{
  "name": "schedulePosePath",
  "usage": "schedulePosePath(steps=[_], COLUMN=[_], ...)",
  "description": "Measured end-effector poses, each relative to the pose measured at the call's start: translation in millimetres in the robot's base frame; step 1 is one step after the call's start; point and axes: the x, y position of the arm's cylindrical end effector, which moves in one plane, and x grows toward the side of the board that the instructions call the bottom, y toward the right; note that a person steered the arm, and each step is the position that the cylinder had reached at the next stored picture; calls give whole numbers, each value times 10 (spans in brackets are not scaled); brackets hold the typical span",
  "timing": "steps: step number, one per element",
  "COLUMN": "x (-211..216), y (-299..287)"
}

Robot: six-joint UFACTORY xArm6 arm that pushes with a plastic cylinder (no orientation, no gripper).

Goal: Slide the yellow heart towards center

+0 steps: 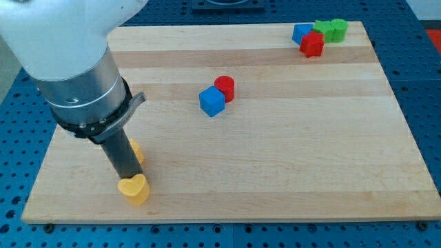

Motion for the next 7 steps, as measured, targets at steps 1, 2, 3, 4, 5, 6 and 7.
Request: schedulePosePath(steps=[1, 2, 3, 4, 5, 6, 7], x=[79, 330, 404, 200, 16, -99, -31], y=[-400, -569, -287, 353, 1118, 1749, 1658])
